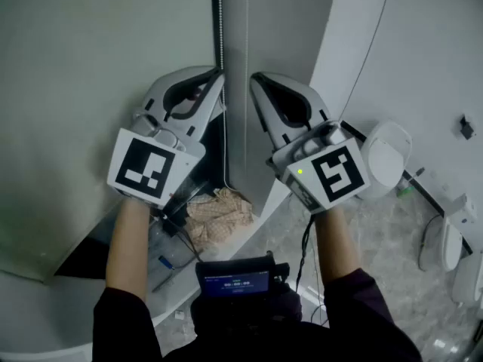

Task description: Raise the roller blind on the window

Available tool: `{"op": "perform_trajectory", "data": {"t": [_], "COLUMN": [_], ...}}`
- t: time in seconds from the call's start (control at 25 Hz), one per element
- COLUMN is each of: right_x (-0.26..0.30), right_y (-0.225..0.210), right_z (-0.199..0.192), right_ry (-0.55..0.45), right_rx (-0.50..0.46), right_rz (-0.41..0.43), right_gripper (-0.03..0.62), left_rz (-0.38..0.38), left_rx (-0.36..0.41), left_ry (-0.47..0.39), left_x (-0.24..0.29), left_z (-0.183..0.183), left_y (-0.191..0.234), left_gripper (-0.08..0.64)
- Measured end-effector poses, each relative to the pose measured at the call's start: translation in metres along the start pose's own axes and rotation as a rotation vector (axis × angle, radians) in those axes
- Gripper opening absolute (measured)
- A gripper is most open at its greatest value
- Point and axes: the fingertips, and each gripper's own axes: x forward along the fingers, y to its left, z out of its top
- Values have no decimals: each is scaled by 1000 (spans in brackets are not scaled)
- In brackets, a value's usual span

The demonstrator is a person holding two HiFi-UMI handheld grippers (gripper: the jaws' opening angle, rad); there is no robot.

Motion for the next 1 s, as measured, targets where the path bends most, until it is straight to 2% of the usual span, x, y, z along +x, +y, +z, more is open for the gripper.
{"op": "perform_trajectory", "data": {"t": [0.2, 0.36, 0.52, 0.64, 0.68, 0.76, 1.0], "right_x": [-16, -27, -34, -42, -47, -57, -71], "right_y": [1, -2, 0, -5, -7, -11, -10], "right_z": [-23, -30, -18, -14, -14, -12, -17], "right_ry": [42, 68, 17, 5, 11, 15, 68], "right_rx": [152, 190, 244, 253, 254, 248, 227], "right_rz": [-32, -57, -36, -59, -63, -70, -85], "right_gripper": [9, 9, 9, 11, 11, 11, 11], "left_rz": [-18, -14, 31, 40, 35, 26, 42], "left_rx": [-97, -144, -189, -263, -275, -291, -352], "left_ry": [17, 47, 30, 89, 117, 165, 230], "left_x": [-10, -9, -2, 19, 31, 57, 112], "left_z": [-9, -11, -16, -35, -40, -47, -60], "left_y": [-15, -23, -11, -2, 0, 3, 22], "left_gripper": [11, 11, 11, 13, 15, 66, 72]}}
